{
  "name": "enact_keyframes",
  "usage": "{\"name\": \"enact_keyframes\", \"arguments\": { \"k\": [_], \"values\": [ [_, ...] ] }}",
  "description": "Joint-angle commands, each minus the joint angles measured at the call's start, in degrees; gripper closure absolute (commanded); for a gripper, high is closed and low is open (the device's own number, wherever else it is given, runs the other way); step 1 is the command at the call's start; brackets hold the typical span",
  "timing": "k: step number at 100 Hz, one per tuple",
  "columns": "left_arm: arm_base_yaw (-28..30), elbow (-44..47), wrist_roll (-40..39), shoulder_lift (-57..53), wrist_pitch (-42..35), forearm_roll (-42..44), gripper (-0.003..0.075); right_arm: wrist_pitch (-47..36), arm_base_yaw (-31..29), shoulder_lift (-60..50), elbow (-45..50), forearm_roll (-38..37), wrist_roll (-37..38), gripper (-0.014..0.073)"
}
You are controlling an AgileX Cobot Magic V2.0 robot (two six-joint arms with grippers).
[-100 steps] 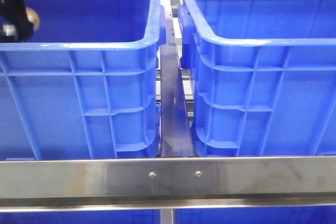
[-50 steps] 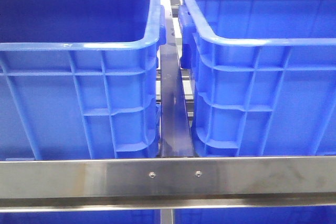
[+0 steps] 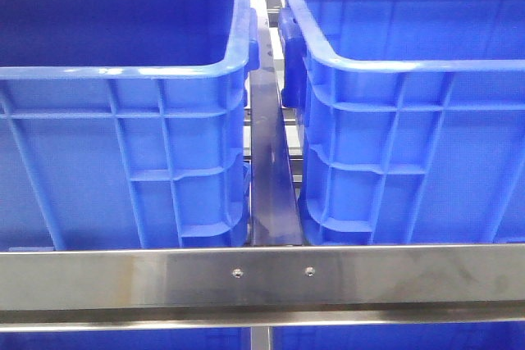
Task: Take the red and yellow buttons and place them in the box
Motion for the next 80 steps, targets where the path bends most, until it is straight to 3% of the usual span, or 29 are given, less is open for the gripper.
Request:
{"name": "enact_keyframes", "arguments": {
  "k": [1,23,47,72,80],
  "values": [
    [-0.6,-1.6,0.1,-2.6,-0.7,-4.0,0.0552,-3.7,-0.2,-1.4,-0.9,-0.5,-0.1,0.0661],
    [-0.6,-1.6,0.1,-2.6,-0.7,-4.0,0.0552,-2.4,-0.2,-1.4,-2.3,-0.5,-0.1,0.0661],
    [-0.6,-1.6,0.1,-2.6,-0.7,-4.0,0.0552,20.5,-0.1,0.5,-14.3,-0.5,-0.2,0.0661],
    [-0.6,-1.6,0.1,-2.6,-0.7,-4.0,0.0552,35.5,-0.1,9.4,-25.4,-0.3,-0.2,0.0657],
    [-0.6,-1.6,0.1,-2.6,-0.7,-4.0,0.0552,38.7,-0.1,13.9,-28.5,-0.2,-0.2,0.0589]
  ]
}}
